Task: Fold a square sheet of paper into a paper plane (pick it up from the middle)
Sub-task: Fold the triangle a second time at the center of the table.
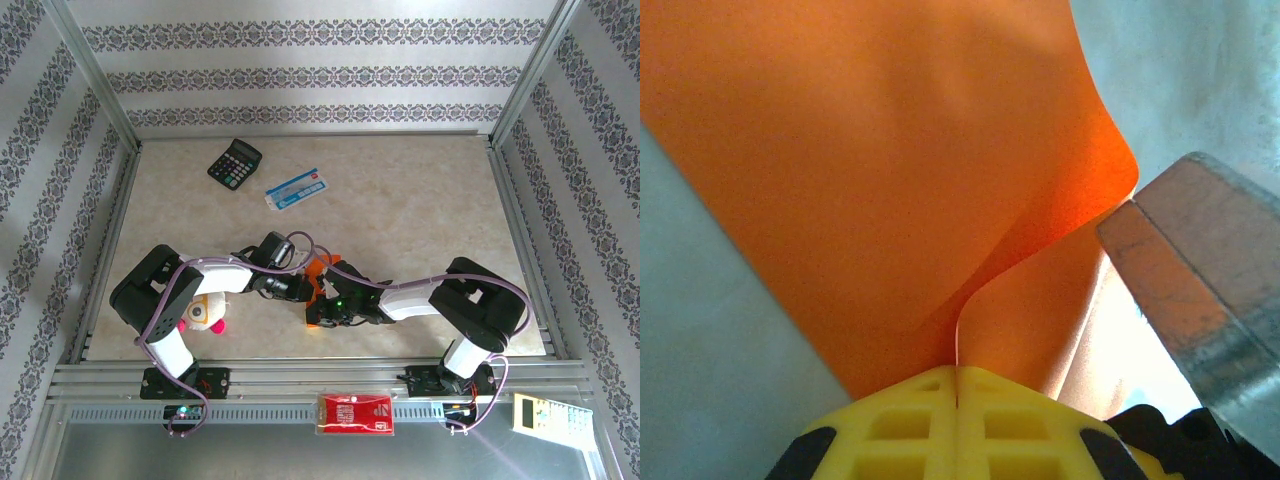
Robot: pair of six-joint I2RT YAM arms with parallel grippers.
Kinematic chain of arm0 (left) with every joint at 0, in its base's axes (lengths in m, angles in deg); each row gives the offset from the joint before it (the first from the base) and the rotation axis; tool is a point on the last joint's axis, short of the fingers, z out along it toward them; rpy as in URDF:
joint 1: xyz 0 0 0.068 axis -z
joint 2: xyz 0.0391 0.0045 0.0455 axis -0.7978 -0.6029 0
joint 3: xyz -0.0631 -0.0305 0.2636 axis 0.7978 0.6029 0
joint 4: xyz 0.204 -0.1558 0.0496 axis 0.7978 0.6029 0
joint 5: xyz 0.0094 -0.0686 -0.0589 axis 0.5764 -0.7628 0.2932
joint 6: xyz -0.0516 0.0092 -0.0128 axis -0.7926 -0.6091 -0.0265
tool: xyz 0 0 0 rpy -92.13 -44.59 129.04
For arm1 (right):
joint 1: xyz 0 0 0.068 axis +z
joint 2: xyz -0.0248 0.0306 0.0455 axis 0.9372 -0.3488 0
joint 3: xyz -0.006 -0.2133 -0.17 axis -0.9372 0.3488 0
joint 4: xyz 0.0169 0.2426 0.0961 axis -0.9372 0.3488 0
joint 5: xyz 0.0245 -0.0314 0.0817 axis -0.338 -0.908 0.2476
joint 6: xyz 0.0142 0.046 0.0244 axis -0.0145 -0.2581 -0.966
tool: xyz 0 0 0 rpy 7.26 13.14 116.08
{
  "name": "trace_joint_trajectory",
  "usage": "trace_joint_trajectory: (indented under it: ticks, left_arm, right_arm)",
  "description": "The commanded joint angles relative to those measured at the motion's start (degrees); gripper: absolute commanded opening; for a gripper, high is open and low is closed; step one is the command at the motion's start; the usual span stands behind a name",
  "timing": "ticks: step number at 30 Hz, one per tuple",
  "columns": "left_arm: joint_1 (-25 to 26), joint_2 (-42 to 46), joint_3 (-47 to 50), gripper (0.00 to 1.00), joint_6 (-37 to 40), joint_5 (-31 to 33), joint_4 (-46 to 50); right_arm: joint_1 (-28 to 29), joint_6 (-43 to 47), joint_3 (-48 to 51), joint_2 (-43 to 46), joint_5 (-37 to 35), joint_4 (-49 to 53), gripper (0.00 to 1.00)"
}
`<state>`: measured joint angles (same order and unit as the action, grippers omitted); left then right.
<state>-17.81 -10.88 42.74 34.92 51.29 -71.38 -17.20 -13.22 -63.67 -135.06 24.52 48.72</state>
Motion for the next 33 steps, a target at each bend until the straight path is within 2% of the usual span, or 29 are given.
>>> trace_joint_trajectory:
  ticks: [1,6,15,20,27,33]
  left_arm:
    - [-0.57,-3.08,1.51,0.0,1.96,3.13,4.36]
    - [-0.57,-3.16,1.42,0.0,1.99,3.12,4.36]
    - [-0.5,-3.34,1.3,0.0,2.25,3.11,4.61]
    - [-0.57,-3.25,1.17,0.0,2.4,3.14,4.94]
    - [-0.55,-3.43,1.31,0.0,2.1,2.89,4.36]
    - [-0.57,-3.52,1.26,0.0,2.13,2.83,4.19]
  right_arm:
    - [0.44,1.02,0.17,1.74,-0.21,1.9,0.0]
    - [0.92,0.5,-0.46,3.62,0.05,2.01,0.0]
    - [1.23,0.51,0.97,-1.41,0.28,0.38,0.0]
    - [1.06,1.07,0.9,-0.47,0.19,1.2,0.0]
    - [-1.73,0.93,0.23,5.61,-0.25,2.25,0.0]
    - [-3.81,2.03,-1.18,4.25,-0.25,2.4,0.0]
